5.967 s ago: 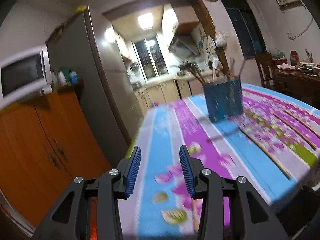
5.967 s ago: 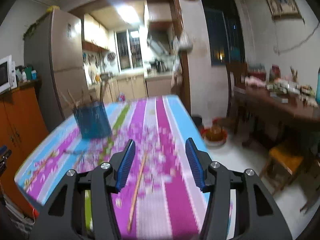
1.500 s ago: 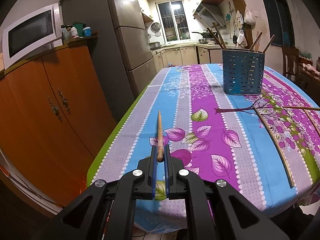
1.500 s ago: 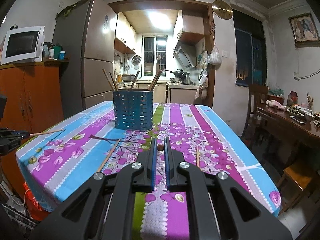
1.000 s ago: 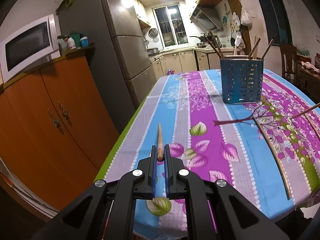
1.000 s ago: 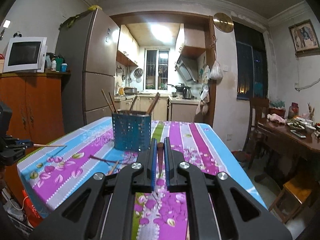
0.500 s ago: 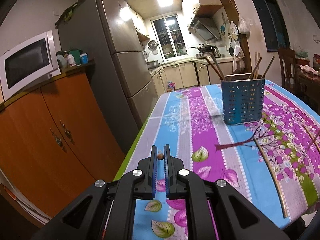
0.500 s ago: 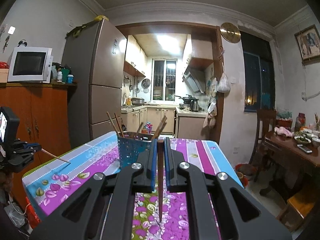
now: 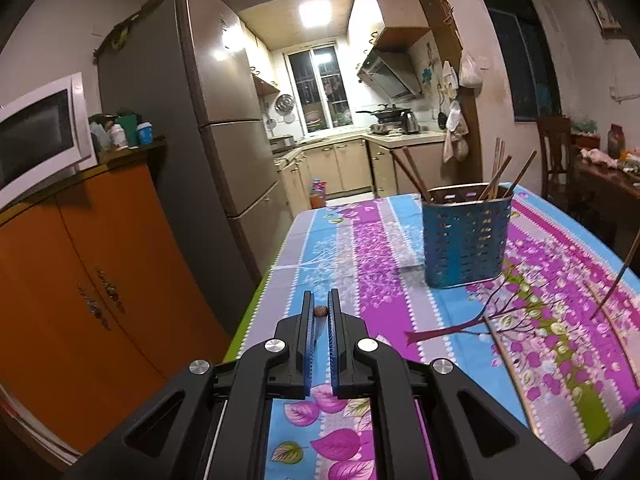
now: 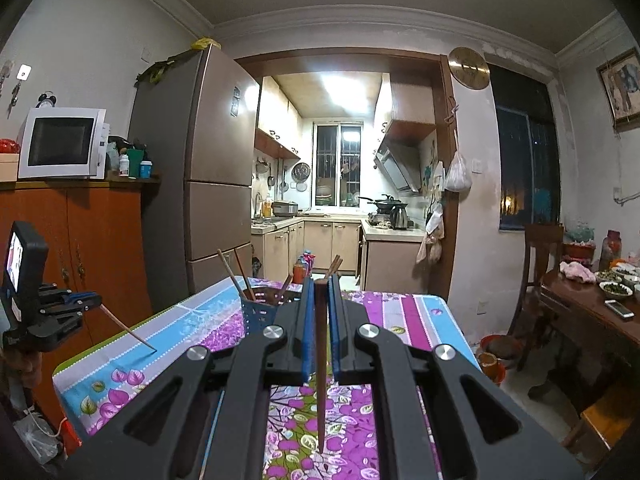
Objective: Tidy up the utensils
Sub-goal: 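Lower both held chopsticks into the blue holder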
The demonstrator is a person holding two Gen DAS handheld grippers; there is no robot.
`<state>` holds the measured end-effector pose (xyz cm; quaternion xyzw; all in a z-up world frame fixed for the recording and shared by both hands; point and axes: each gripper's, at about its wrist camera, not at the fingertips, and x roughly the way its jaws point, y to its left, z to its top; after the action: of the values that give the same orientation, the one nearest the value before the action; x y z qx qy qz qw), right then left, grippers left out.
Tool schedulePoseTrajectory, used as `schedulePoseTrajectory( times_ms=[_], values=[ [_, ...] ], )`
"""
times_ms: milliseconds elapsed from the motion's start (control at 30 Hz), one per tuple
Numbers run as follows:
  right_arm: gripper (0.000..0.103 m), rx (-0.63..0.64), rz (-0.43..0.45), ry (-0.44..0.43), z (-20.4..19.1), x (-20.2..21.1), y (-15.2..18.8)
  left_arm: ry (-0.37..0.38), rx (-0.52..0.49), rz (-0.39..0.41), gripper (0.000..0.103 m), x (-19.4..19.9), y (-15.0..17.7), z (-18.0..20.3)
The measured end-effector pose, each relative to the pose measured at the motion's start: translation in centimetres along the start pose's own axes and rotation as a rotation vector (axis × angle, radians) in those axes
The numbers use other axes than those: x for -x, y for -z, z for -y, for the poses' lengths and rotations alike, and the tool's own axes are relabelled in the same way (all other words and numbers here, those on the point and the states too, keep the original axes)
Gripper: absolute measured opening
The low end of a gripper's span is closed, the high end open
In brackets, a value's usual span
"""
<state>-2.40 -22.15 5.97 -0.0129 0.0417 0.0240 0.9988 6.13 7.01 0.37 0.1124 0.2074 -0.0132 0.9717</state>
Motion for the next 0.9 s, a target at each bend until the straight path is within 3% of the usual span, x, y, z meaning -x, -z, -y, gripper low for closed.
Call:
schedulePoseTrajectory(
  times_ms=[433, 900],
  values=[
    [0.006, 0.029, 0.019, -0.046, -1.4, -1.4, -1.3, 0.06, 0.027, 0.049, 0.008, 0.7, -3.5, -1.4],
    [0.006, 0.047, 0.022, -0.096, -2.2, -1.7, -3.5, 0.239, 0.039, 0.059, 0.008, 2.0, -6.4, -0.2]
  ],
)
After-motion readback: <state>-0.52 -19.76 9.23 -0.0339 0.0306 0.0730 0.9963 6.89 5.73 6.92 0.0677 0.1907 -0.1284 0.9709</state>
